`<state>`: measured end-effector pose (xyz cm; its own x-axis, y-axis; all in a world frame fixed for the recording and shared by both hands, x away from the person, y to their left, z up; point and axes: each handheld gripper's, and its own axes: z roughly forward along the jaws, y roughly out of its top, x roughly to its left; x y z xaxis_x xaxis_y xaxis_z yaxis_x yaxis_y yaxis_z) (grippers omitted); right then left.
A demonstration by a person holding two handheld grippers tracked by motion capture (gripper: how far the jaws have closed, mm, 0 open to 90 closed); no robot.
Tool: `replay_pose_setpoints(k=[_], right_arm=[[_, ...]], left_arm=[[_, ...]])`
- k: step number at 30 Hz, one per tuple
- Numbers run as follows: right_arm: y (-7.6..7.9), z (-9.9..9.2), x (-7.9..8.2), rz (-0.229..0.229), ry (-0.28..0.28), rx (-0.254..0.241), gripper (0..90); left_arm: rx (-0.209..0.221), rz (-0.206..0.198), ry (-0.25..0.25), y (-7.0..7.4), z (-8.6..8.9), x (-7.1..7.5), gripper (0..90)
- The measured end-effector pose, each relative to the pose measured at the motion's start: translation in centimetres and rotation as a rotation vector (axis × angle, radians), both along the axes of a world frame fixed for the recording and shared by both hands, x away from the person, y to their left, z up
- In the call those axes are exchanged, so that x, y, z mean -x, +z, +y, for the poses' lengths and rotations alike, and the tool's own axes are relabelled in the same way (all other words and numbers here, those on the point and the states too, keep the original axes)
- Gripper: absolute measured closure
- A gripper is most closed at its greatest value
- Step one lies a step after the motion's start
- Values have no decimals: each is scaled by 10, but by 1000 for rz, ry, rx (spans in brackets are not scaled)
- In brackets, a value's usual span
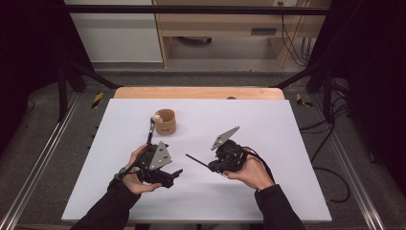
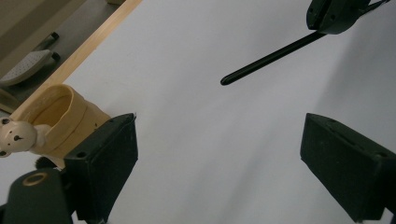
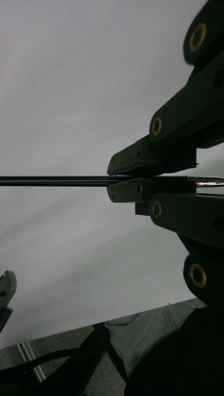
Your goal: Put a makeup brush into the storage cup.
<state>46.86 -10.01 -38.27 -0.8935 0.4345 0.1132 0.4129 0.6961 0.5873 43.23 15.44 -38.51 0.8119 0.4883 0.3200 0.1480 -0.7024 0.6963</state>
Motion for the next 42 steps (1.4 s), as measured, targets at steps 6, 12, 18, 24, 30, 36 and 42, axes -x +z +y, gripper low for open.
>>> replay_pose_setpoints(k=[6,12,18,24,30,36,42], right_arm=[[-1,3,1,6,13,15,858],[-3,7,1,15,23,22,857],[-4,10,2,24,37,28,858],[-5,12,2,30,40,31,857],[-7,14,2,37,55,26,857],[-6,16,3,40,67,19,858],[-7,18,4,51,73,16,858]], left_arm=[[-30,-10,-23,-3,-7,2,106],[-59,-22,-33,-7,-12,3,109],[-85,-36,-48,-9,-17,5,117],[-105,-47,-64,-12,-21,6,133],[-138,-71,-94,-15,-27,10,156],[-147,-87,-113,-16,-29,12,184],[-164,-91,-131,-18,-34,14,210]])
